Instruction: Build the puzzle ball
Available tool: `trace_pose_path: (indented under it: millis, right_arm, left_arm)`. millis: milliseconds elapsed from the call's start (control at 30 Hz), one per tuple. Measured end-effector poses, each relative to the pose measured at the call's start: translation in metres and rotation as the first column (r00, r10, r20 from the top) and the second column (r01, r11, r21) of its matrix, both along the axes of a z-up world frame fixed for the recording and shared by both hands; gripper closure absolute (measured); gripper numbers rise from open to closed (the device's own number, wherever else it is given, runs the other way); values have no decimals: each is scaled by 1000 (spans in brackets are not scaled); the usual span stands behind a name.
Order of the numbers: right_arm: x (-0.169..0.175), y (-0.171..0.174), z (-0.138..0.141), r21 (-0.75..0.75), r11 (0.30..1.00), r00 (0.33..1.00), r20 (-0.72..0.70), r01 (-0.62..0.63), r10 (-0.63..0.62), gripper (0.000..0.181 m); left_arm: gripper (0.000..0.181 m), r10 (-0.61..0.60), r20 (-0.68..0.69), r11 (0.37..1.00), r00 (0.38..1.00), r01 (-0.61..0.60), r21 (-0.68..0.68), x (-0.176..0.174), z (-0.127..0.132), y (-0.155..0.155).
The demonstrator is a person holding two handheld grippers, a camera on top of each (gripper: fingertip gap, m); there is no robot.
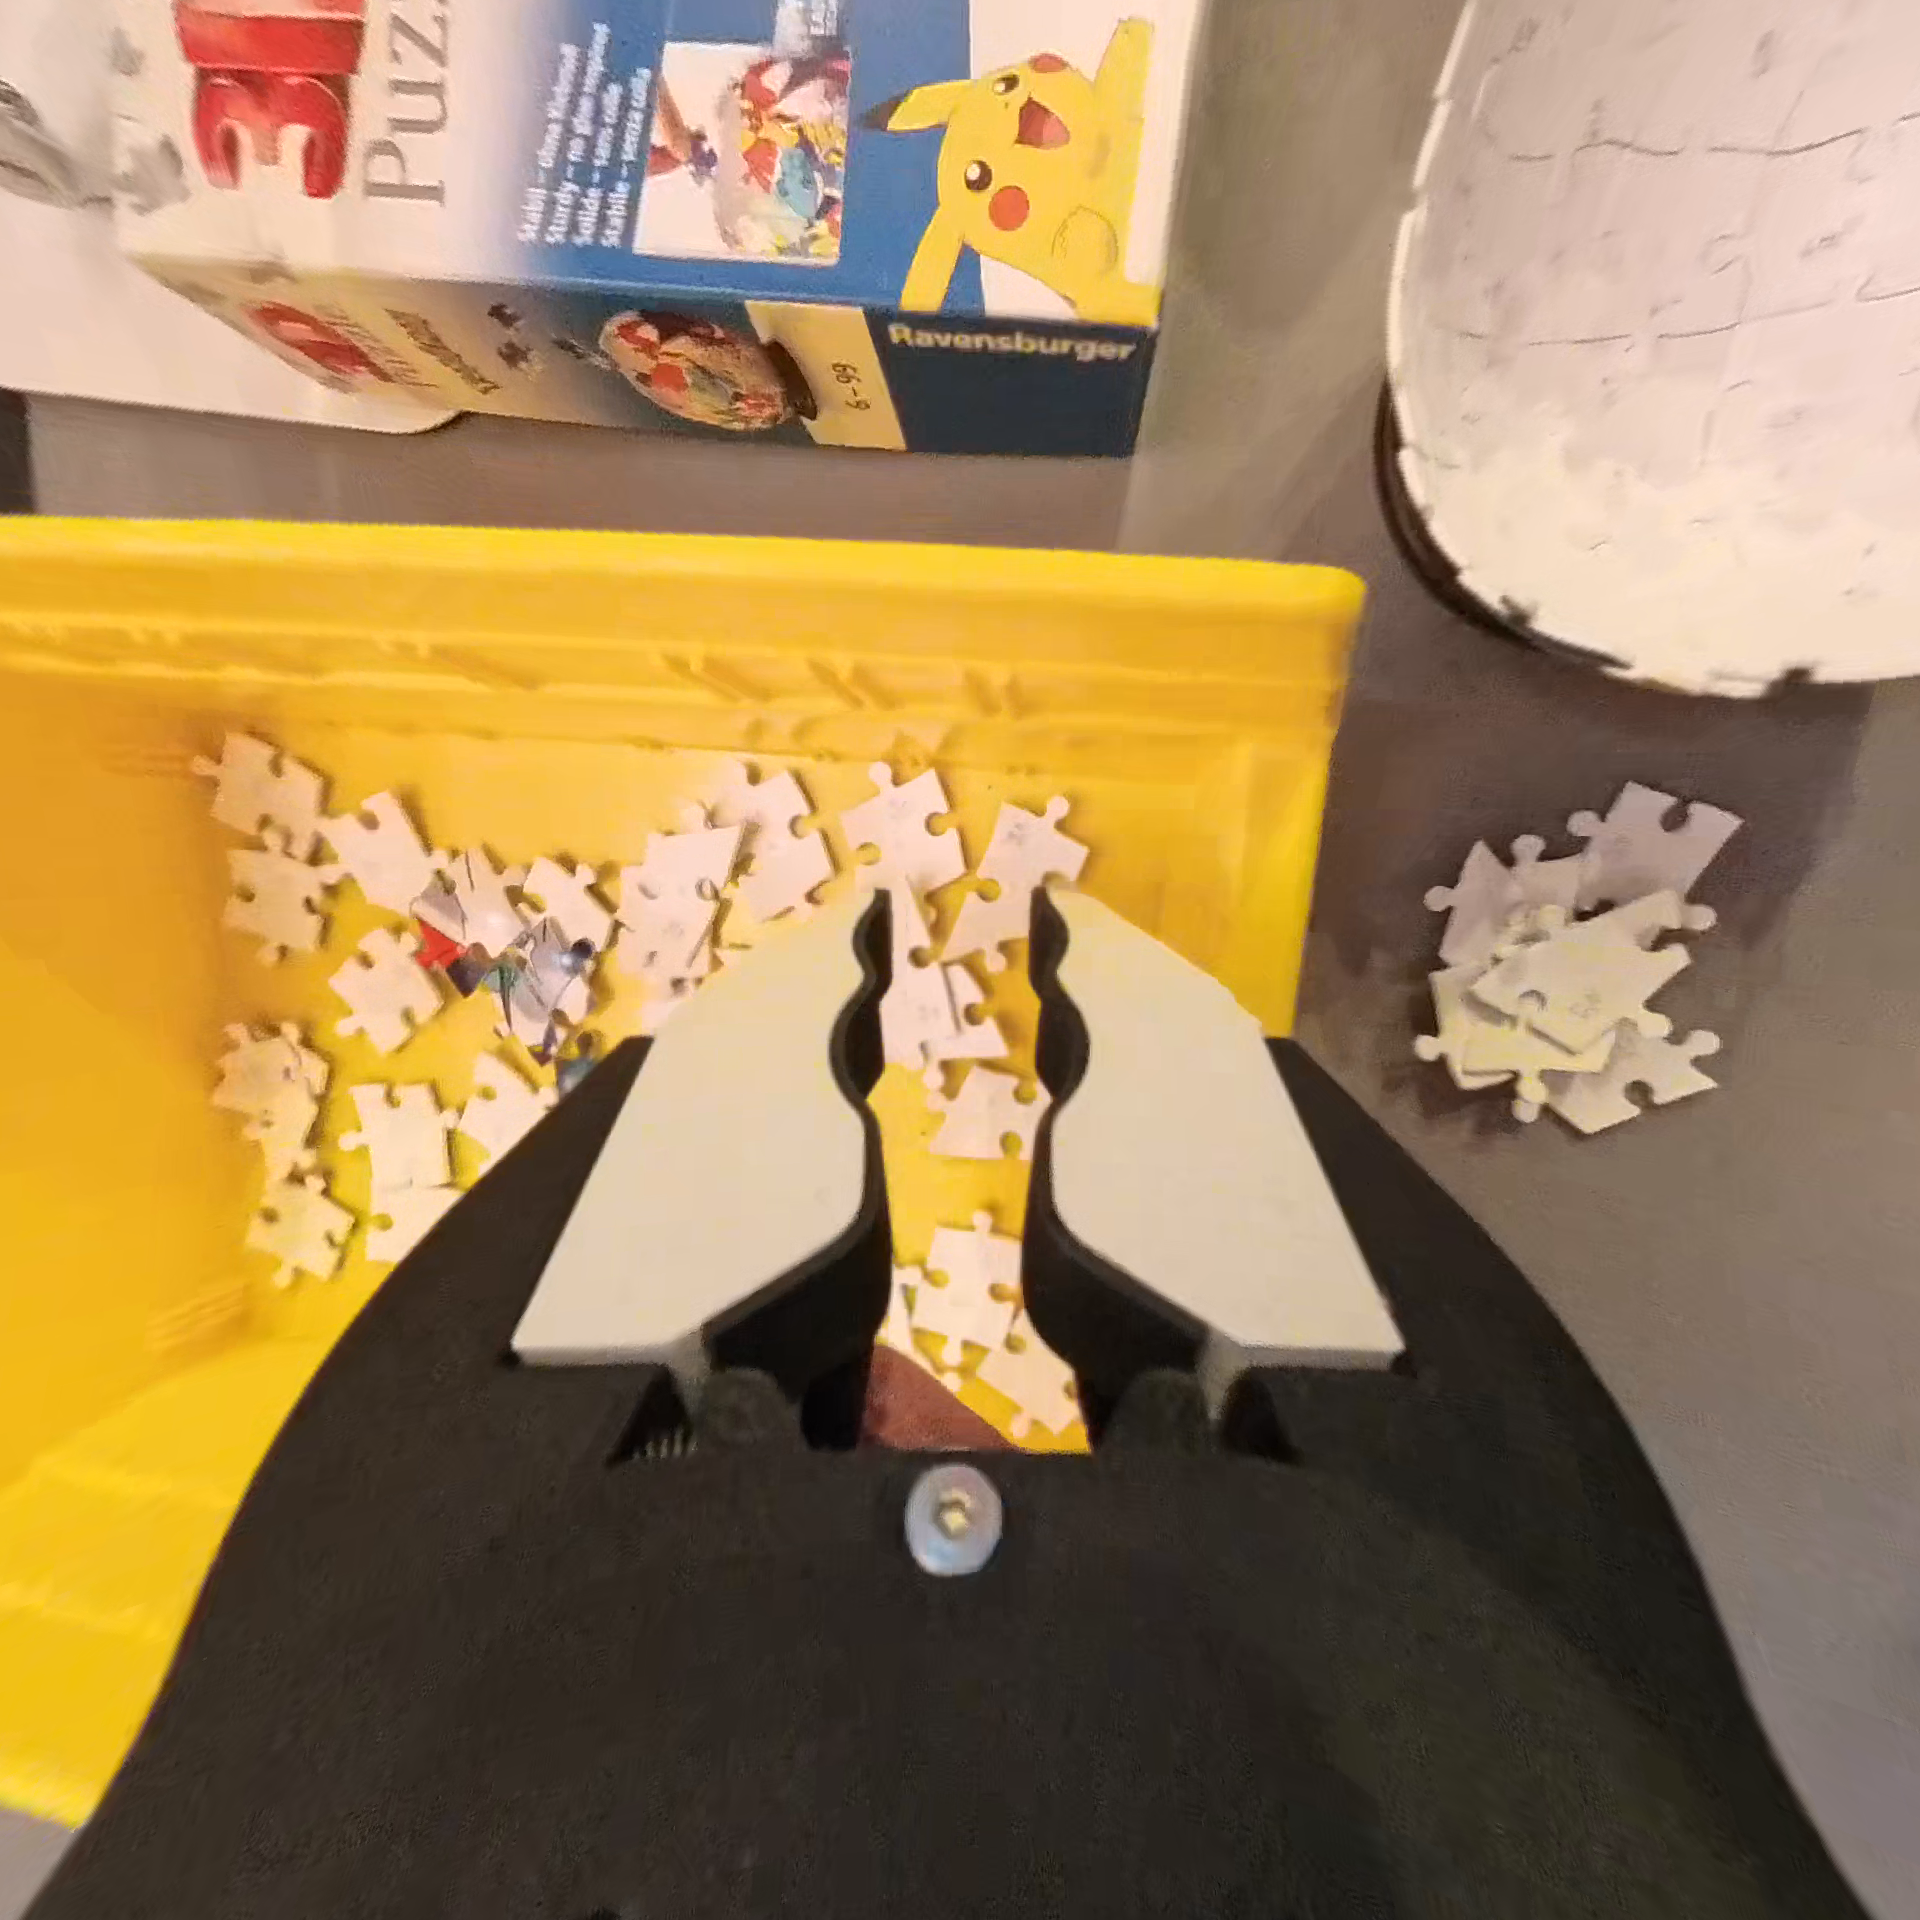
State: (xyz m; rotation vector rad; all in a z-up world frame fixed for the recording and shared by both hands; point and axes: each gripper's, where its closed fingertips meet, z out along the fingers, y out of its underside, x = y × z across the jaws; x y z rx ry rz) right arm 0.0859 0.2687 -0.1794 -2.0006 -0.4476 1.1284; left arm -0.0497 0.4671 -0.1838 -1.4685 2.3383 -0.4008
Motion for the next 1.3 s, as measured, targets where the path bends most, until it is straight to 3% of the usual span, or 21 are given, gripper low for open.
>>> trace_pose_path:
  millis: [33,200,367,400,467,633,800,1100,1200,1300]
  right_arm:
    - [0,0,0,0,1000,1000,-1,1,-1,159]
    - [1,0,1,3,1000,1000,-7,2,-2,159]
    - [1,0,2,6,1000,1000,-15,0,0,159]
    - [1,0,2,8,1000,1000,-16,0,0,159]
    - [1,0,3,9,1000,1000,-18,1,0,159]
    - [1,-1,3,11,1000,1000,-18,-1,1,159]
    - [1,-1,3,10,1000,1000,-18,-2,2,158]
    - [1,-1,3,10,1000,1000,-17,-2,2,159]
    - [1,-1,3,11,1000,1000,-18,-2,2,159]
    - [1,-1,3,10,1000,1000,-21,-4,4,158]
  left_arm:
    - [155,-32,-39,999,999,31,-29,1,-9,-3]
    - [143,-92,-158,989,983,72,-127,3,-39,-12]
    - [157,-91,-166,993,982,77,-87,6,-48,-8]
    - [171,-88,-168,994,982,75,-81,6,-48,-7]
    - [181,-78,-153,995,985,68,-70,7,-49,-4]
    - [181,-46,-153,997,987,36,-63,1,-48,-1]
    - [152,-2,-184,986,983,-29,-163,-5,-41,-11]
    - [144,-51,-169,994,984,34,-100,-2,-46,-7]
    - [133,-22,-209,992,978,-4,-123,-7,-44,-4]
    - [134,7,-237,989,972,-41,-141,-9,-43,-5]
